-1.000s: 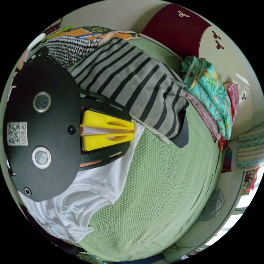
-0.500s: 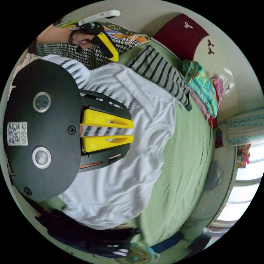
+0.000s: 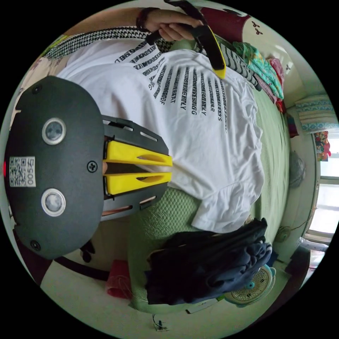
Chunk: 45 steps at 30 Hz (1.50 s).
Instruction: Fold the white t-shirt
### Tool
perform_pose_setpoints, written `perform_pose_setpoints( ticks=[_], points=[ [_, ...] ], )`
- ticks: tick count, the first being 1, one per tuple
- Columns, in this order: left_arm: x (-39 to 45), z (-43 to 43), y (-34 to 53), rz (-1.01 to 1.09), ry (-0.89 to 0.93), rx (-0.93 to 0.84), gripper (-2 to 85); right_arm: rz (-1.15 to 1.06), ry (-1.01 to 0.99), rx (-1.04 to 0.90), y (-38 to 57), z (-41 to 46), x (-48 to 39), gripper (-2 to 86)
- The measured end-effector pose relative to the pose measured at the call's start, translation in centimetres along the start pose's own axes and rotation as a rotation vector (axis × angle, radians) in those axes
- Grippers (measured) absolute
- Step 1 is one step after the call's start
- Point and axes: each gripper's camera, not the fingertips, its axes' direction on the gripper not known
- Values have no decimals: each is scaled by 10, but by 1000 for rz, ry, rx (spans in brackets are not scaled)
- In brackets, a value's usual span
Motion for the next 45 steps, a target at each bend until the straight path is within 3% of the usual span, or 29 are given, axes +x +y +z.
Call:
perform_pose_setpoints(
  ticks=[7,12,19,23,31,36,41,45],
  points=[
    [21,55,-16,14,28,-49,-6,-6,16,81,-27,-21,24,44],
    [20,74,-13,35,36,-41,-6,-42,139,136,-90,-25,47,74],
    [30,86,-15,73,9,-25,-6,-43,263,-7,-151,12,63,86],
    [31,93,-18,79,20,-25,-6,72,270,-24,-155,13,82,35],
    [27,102,-21,30,80,-13,-6,103,199,89,-143,-49,93,-8],
    [31,107,-20,40,58,-7,-6,19,94,180,-146,-103,50,-6],
    [34,113,-22,39,35,-2,-6,-61,-35,122,-157,-110,-2,25],
    [33,117,-23,23,44,-1,-7,-59,-83,100,-149,-111,6,49]
  ],
)
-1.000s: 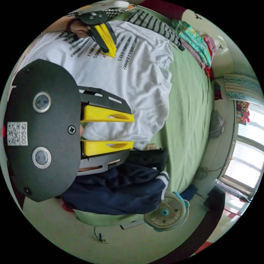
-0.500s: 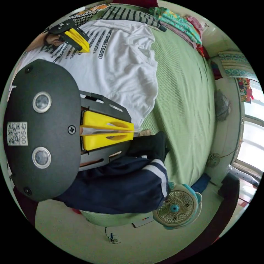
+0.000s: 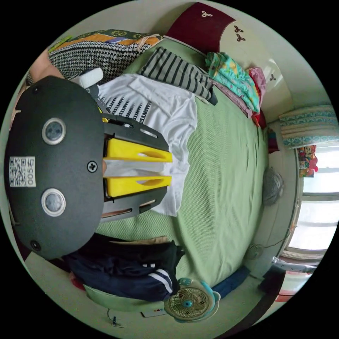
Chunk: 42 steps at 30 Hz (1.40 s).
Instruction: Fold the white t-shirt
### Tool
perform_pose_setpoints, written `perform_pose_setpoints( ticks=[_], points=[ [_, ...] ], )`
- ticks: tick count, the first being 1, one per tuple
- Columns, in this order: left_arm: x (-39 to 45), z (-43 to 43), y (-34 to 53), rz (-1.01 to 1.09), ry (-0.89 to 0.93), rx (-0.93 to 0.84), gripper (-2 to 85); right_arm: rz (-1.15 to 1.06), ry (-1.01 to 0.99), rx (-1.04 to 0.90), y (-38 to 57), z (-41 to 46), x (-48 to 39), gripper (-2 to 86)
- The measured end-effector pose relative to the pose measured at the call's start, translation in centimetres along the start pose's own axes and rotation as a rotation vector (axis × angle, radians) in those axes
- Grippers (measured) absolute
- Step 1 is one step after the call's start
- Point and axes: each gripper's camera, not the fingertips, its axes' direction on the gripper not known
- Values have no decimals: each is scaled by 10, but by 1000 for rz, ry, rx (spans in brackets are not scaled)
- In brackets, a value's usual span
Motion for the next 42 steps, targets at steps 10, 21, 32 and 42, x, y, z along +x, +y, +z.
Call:
perform_pose_setpoints(
  ticks=[10,21,32,42],
  points=[
    [1,12,-7,-16,5,-14,-6,100,-49,-23,50,2,65,41],
    [2,21,-13,-32,18,-12,-7,-49,-245,40,-10,-21,12,39],
    [1,24,-16,-24,40,-10,-7,-92,-132,-9,38,-1,22,44],
    [12,28,-15,-31,25,-1,-6,-92,10,-140,130,50,7,41]
  ],
)
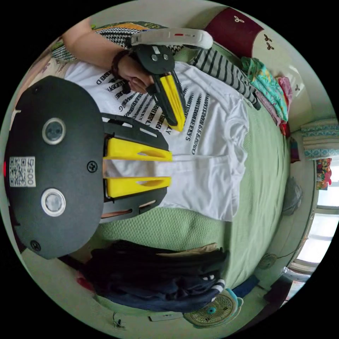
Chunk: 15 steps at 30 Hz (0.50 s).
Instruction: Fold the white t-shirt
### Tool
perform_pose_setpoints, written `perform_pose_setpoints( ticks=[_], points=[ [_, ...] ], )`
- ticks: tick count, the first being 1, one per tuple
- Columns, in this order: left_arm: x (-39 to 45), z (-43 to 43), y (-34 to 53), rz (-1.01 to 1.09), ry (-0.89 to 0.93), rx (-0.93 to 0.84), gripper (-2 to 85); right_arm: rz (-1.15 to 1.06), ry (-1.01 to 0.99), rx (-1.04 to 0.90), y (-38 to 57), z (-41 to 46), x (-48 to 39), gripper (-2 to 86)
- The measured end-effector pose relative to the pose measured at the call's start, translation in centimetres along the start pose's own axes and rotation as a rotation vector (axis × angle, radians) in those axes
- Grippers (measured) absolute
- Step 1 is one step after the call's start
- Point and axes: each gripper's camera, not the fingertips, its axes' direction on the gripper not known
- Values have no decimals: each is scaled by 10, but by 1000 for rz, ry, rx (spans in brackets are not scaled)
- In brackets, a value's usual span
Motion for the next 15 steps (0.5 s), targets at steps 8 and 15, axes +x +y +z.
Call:
perform_pose_setpoints(
  ticks=[8,15],
  points=[
    [8,0,5,15,-27,-10,-6,11,42,-47,8,24,-5,26],
    [17,0,7,51,-66,-18,-6,-23,16,-74,26,28,-5,47]
  ],
)
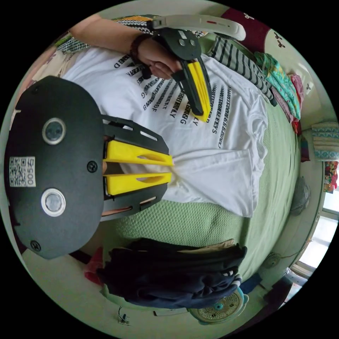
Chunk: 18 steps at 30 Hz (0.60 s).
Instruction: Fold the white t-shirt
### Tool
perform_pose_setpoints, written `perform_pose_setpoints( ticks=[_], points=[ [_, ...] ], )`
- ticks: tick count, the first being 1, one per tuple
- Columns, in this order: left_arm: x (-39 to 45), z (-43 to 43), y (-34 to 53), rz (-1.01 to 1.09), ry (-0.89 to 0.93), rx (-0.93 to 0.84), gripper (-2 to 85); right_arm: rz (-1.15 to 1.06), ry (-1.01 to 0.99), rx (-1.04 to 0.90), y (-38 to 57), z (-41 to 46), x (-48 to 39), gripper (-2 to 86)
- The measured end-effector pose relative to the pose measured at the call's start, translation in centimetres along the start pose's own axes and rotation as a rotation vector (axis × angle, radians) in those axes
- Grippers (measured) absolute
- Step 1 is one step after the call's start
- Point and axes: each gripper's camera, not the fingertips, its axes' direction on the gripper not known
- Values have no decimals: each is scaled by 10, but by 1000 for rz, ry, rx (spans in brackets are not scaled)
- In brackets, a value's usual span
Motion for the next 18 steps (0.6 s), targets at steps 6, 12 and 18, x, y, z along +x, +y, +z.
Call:
perform_pose_setpoints(
  ticks=[6,12,18],
  points=[
    [2,-3,3,0,3,0,-6,80,39,104,5,-12,14,62],
    [4,-6,5,2,-4,-3,-6,184,82,93,-15,4,20,53],
    [1,-10,8,-7,9,-6,-6,167,146,12,-29,37,11,31]
  ],
)
